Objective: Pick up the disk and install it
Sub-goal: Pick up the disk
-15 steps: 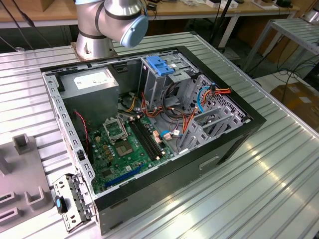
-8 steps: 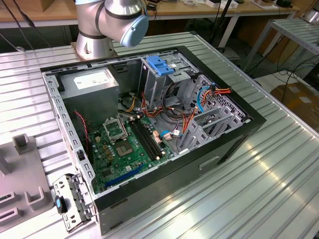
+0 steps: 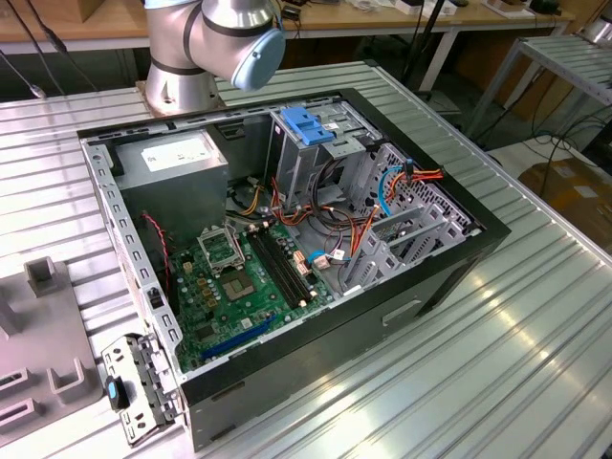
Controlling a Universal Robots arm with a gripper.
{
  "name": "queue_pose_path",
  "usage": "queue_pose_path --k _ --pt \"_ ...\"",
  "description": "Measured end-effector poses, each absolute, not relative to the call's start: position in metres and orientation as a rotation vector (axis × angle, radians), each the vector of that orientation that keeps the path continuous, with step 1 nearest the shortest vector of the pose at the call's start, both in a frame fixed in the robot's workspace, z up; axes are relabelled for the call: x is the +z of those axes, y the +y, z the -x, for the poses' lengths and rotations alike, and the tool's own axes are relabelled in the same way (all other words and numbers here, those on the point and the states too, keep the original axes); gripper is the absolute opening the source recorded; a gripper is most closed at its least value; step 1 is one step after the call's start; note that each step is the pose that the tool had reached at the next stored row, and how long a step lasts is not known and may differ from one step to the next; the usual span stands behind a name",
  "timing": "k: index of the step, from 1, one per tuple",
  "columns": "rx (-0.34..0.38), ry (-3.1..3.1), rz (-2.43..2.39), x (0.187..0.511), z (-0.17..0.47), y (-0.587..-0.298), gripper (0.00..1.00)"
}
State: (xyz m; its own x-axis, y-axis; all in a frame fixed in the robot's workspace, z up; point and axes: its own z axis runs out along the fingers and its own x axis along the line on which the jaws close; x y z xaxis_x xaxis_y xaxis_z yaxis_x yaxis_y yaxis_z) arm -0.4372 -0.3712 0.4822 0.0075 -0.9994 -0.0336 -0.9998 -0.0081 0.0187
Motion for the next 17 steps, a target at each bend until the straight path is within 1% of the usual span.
queue_pose_path --k 5,13,17 --pt "0.058 2.205 2.222 0.484 0.437 -0.371 0.37" --pt "0.064 2.207 2.224 0.503 0.437 -0.371 0.37" --pt "0.065 2.207 2.224 0.504 0.437 -0.371 0.37"
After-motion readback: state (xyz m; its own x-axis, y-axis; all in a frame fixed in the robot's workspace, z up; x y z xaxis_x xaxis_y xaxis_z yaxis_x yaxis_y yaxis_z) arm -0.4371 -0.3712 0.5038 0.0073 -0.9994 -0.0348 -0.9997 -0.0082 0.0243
